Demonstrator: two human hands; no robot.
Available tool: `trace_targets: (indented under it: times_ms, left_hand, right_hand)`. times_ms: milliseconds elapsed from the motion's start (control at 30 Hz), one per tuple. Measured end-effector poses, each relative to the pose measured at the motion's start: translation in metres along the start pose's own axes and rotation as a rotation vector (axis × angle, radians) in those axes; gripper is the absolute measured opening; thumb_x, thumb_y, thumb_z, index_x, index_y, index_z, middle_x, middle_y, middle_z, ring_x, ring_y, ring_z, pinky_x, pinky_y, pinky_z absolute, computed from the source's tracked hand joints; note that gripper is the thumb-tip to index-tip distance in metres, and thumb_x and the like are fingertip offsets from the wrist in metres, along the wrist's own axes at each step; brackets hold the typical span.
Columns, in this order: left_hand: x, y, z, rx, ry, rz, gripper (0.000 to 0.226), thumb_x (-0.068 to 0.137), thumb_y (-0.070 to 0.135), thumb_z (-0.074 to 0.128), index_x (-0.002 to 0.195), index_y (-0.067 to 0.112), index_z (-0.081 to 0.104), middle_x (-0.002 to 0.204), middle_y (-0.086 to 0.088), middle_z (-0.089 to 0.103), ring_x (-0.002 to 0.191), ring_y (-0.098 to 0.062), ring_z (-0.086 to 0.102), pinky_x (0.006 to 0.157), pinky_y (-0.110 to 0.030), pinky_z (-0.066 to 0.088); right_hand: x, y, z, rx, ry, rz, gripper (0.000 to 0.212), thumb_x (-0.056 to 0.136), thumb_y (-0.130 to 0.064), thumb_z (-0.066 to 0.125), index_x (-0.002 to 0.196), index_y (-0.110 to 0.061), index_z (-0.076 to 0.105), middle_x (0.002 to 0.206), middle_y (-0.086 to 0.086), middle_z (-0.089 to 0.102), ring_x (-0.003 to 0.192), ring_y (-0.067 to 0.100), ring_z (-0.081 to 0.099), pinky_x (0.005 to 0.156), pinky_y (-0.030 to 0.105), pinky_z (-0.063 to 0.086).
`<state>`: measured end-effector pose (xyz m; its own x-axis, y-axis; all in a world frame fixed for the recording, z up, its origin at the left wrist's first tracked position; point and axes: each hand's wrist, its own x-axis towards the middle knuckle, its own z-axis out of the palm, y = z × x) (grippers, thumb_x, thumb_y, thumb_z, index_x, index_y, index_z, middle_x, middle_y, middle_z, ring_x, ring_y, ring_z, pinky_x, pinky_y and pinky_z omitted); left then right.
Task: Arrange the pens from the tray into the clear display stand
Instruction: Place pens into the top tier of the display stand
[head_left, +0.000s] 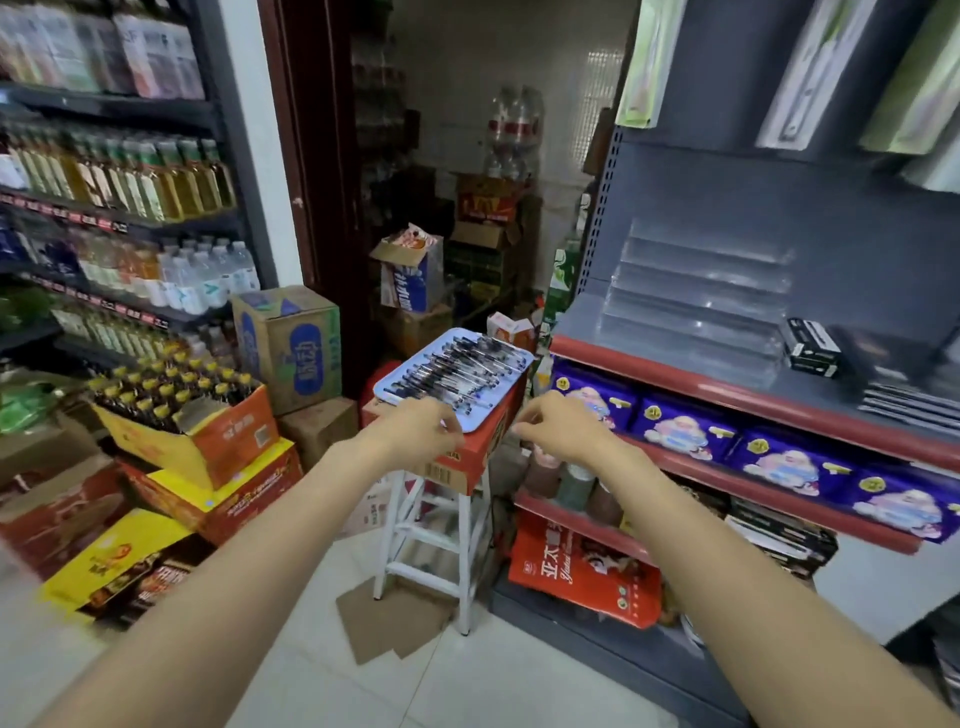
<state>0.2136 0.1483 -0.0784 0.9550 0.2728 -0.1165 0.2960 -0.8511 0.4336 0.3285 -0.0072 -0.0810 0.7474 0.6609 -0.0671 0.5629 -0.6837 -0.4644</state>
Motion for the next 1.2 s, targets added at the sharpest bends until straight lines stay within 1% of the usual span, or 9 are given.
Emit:
trace_targets:
  times_ms: [233,333,500,600,733,867,933,1067,1200]
  left_hand:
    - [0.134,-0.024,0.003,-0.03,-0.003,-0.056,0.023,0.095,0.026,0.049,0.109,0.014,0.062,0.103,-0.002,0.062,0.081,-0.017,0.056,0.073,-0.03,0.047]
    - [0.185,-0.043,0.006,-0.044,0.018,-0.084,0.017,0.095,0.022,0.048,0.098,0.016,0.063,0.087,0.0,0.055,0.075,-0.018,0.049,0.069,-0.03,0.041]
    - [0.261,-0.079,0.004,-0.032,0.047,-0.12,0.015,0.093,0.017,0.045,0.079,0.017,0.039,0.078,-0.006,0.04,0.068,-0.014,0.031,0.06,-0.03,0.028]
    - [0.305,-0.102,0.001,0.007,0.043,-0.195,0.014,0.094,0.018,0.044,0.08,0.015,0.045,0.075,-0.009,0.048,0.064,-0.021,0.035,0.057,-0.029,0.031]
    - [0.367,-0.143,-0.009,-0.021,0.066,-0.275,0.019,0.092,0.025,0.047,0.095,0.013,0.062,0.091,-0.012,0.065,0.079,-0.033,0.059,0.069,-0.039,0.051]
    - [0.423,-0.178,-0.007,-0.067,-0.01,-0.23,0.014,0.09,0.021,0.047,0.081,0.014,0.055,0.093,-0.018,0.067,0.067,-0.029,0.051,0.068,-0.035,0.047]
    - [0.447,-0.189,-0.004,-0.074,-0.057,-0.198,0.011,0.091,0.018,0.048,0.086,0.013,0.056,0.102,-0.021,0.065,0.077,-0.031,0.054,0.074,-0.035,0.046]
    - [0.482,-0.203,0.01,-0.089,-0.104,-0.147,0.039,0.095,0.015,0.049,0.134,0.009,0.047,0.137,-0.017,0.048,0.124,-0.03,0.047,0.098,-0.031,0.038]
    - [0.515,-0.213,0.021,-0.083,-0.108,-0.12,0.048,0.096,0.014,0.048,0.142,0.015,0.036,0.147,-0.012,0.036,0.131,-0.028,0.039,0.095,-0.03,0.033]
  right_hand:
    - [0.142,0.041,-0.007,0.014,-0.07,-0.067,0.02,0.092,-0.024,0.054,0.094,-0.009,0.068,0.093,0.012,0.069,0.085,0.028,0.064,0.076,0.041,0.051]
    - [0.198,0.054,-0.005,0.026,-0.118,-0.081,0.019,0.094,-0.022,0.052,0.091,-0.011,0.066,0.09,0.01,0.067,0.082,0.028,0.063,0.077,0.04,0.053]
    - [0.281,0.068,0.007,0.038,-0.15,-0.087,0.024,0.095,-0.021,0.049,0.099,-0.005,0.067,0.098,0.021,0.068,0.086,0.039,0.062,0.077,0.048,0.053]
    - [0.332,0.077,0.021,0.033,-0.157,-0.059,0.03,0.097,-0.022,0.047,0.104,0.003,0.064,0.093,0.029,0.063,0.066,0.034,0.051,0.06,0.041,0.042]
    - [0.399,0.081,0.037,0.034,-0.163,-0.012,0.032,0.096,-0.019,0.046,0.085,0.008,0.059,0.066,0.02,0.039,0.06,0.029,0.032,0.057,0.038,0.027]
    - [0.456,0.086,0.059,0.012,-0.153,0.066,0.028,0.095,-0.02,0.047,0.102,0.003,0.062,0.086,0.031,0.059,0.063,0.028,0.042,0.057,0.037,0.034]
    - [0.48,0.088,0.069,0.01,-0.144,0.076,0.024,0.095,-0.02,0.049,0.102,-0.004,0.064,0.098,0.023,0.066,0.072,0.028,0.055,0.065,0.038,0.047]
    - [0.514,0.092,0.092,-0.063,-0.168,0.096,0.029,0.092,-0.023,0.054,0.119,-0.013,0.06,0.118,0.013,0.061,0.1,0.029,0.062,0.084,0.044,0.053]
    - [0.54,0.096,0.103,-0.097,-0.18,0.125,0.031,0.091,-0.026,0.059,0.118,-0.012,0.059,0.123,0.013,0.051,0.099,0.031,0.06,0.081,0.038,0.053]
